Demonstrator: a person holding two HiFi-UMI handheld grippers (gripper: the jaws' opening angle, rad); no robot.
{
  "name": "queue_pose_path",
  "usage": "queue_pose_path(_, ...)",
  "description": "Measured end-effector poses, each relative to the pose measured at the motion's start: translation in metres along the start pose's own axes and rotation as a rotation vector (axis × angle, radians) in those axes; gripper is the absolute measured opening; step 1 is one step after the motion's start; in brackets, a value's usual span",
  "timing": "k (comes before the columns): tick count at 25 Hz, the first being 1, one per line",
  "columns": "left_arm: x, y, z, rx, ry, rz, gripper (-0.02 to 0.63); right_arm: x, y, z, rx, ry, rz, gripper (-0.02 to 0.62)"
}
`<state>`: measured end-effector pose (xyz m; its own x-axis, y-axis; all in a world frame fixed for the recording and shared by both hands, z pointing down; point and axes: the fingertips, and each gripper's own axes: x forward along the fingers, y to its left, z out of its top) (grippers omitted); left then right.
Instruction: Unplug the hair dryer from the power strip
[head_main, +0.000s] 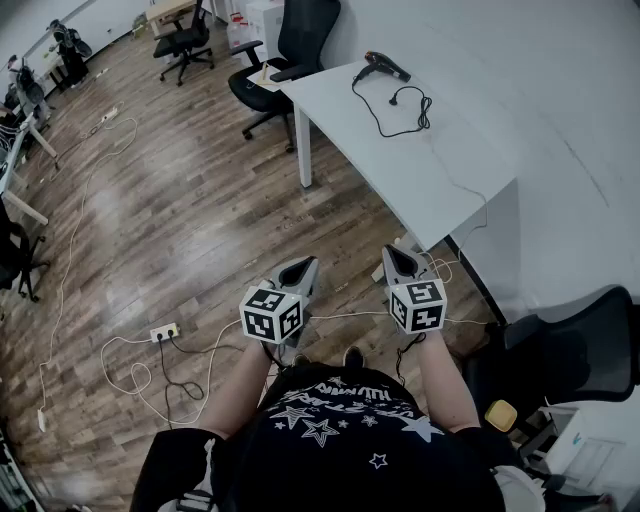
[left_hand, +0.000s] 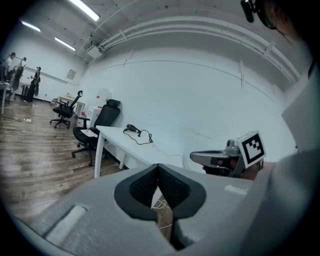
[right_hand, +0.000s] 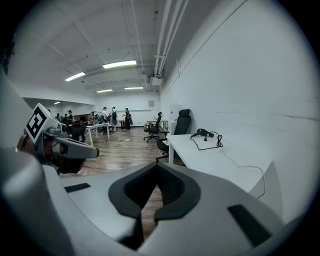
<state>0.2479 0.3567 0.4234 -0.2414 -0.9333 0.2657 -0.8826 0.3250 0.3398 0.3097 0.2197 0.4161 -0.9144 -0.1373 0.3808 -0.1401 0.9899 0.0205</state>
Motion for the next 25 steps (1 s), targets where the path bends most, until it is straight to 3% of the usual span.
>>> queue_pose_path(11, -0.01, 0.021, 0.005, 0.0, -0.012, 0.011, 0.008, 0.013, 0.02, 0.006, -0.017, 0.0, -0.001, 0.009)
queue_pose_path(25, -0.055, 0.062, -0.019, -0.02, 0.028, 0.03, 0.008, 0.028, 0.065, -0.006, 0.012, 0.016, -0.002, 0.009)
